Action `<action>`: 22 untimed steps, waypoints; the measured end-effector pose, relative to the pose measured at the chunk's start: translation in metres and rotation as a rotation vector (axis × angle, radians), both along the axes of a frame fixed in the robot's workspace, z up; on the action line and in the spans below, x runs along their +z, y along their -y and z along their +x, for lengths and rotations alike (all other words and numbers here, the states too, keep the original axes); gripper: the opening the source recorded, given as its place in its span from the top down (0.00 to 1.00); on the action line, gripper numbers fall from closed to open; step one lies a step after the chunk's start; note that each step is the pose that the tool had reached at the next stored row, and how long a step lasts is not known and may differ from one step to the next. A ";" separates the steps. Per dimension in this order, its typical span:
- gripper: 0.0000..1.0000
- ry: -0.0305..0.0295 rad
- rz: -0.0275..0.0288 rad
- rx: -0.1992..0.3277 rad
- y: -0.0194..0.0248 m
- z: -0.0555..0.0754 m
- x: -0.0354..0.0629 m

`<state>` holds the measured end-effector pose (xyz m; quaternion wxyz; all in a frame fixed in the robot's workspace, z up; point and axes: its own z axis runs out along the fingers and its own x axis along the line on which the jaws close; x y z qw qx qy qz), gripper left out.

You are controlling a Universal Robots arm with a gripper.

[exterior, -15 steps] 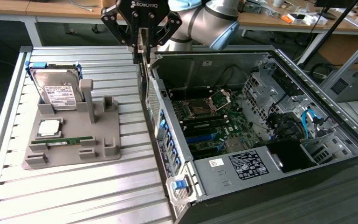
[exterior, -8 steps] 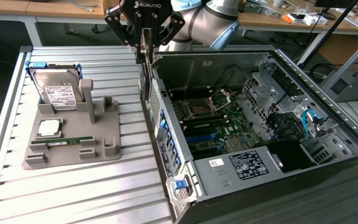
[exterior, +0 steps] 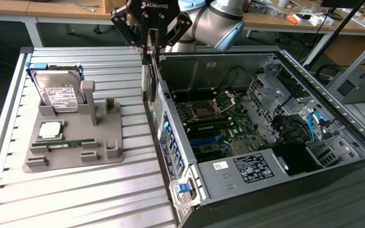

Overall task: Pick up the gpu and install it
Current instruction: 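Pick up the gpu and move the gpu toward the slot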

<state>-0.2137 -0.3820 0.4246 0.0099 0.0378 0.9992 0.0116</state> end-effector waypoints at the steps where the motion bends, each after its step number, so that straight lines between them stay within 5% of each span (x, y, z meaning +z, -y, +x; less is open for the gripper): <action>1: 0.73 0.0000 0.0000 0.000 0.0000 0.001 0.0000; 22: 0.73 -0.0013 0.0000 0.000 0.0003 0.022 0.0000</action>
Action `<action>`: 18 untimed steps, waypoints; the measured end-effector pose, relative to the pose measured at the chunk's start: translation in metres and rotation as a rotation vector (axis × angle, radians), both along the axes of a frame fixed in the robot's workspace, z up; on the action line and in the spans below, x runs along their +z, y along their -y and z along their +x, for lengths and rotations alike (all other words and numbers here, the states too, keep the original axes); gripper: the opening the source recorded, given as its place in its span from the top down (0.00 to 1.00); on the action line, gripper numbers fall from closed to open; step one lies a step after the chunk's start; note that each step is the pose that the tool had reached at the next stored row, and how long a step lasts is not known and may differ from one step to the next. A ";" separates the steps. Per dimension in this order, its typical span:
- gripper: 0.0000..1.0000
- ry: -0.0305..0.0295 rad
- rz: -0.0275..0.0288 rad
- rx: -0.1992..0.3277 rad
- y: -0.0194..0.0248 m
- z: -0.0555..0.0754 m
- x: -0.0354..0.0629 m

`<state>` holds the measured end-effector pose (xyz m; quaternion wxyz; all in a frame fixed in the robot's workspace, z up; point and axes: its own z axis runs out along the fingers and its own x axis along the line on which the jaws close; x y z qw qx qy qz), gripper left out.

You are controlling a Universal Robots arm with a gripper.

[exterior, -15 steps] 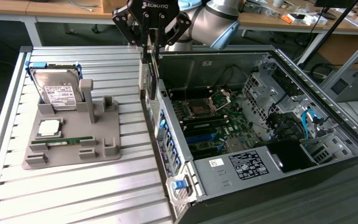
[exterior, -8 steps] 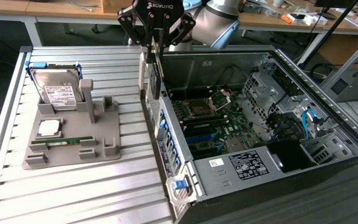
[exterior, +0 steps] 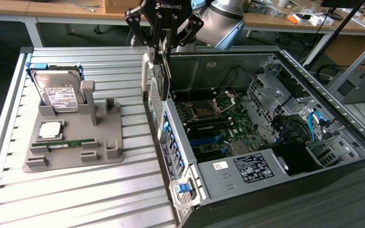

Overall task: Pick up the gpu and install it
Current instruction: 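Pick up the gpu and move the gpu toward the slot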

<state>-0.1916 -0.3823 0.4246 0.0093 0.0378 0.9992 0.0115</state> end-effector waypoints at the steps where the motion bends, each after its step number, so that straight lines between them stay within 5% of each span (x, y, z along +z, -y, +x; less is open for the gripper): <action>1: 0.73 -0.0001 0.0000 0.000 0.0000 0.001 0.0000; 18: 0.73 -0.0011 0.0000 0.000 0.0002 0.019 0.0000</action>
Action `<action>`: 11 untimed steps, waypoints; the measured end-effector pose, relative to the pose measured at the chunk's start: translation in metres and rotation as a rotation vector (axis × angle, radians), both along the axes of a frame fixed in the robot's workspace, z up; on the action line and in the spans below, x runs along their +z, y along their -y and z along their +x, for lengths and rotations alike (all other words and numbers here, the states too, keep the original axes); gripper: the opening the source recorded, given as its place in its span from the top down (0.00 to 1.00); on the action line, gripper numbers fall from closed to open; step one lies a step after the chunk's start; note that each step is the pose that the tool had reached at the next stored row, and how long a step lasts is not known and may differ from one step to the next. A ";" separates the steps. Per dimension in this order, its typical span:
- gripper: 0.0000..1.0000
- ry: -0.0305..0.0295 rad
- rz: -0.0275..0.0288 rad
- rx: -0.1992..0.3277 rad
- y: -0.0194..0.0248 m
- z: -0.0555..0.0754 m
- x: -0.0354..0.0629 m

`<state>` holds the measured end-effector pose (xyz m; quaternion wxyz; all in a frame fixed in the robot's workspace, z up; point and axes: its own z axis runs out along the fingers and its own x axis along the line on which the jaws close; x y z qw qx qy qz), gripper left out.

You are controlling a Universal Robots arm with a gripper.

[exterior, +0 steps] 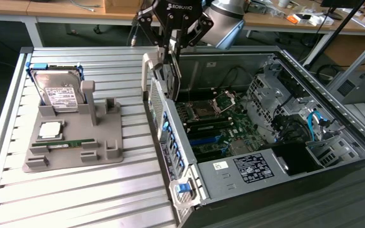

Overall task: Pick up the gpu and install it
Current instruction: 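Pick up the gpu and move the gpu toward the slot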

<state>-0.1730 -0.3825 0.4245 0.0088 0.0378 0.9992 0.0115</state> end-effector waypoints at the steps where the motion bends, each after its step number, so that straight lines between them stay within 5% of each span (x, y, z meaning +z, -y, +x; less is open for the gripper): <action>1: 0.73 -0.0001 0.0000 0.000 0.0000 0.001 0.0000; 11: 0.73 -0.0013 -0.0008 0.000 0.0004 0.012 -0.0004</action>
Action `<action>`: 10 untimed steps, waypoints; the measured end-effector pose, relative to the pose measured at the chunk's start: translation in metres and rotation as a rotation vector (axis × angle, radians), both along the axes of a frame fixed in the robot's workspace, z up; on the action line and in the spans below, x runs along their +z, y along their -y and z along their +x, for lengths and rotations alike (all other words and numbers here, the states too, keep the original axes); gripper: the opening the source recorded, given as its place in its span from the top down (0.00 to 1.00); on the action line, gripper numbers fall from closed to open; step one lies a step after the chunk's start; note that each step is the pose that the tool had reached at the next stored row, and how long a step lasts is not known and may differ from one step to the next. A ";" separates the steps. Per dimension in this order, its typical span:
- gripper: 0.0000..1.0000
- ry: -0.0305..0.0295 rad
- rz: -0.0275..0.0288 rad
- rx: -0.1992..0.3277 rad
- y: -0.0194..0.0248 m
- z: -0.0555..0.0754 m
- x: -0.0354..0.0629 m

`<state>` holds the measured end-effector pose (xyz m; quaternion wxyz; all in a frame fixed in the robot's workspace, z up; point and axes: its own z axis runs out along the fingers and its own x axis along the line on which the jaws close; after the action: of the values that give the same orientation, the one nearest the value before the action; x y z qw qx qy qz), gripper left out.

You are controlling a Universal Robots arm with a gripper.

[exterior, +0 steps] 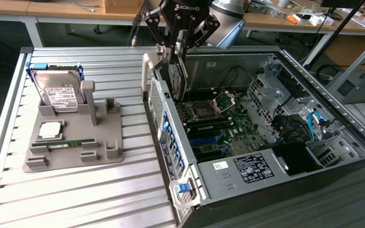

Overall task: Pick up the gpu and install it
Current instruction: 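Pick up the gpu and move the gpu toward the slot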

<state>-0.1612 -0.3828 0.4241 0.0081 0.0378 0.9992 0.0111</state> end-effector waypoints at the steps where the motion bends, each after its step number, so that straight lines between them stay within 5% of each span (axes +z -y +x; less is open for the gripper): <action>1: 0.73 0.0000 -0.0004 0.000 0.0002 0.001 -0.0002; 10: 0.73 -0.0004 -0.0055 0.000 0.0029 0.006 -0.0013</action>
<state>-0.1548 -0.3858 0.4228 0.0080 0.0377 0.9992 0.0083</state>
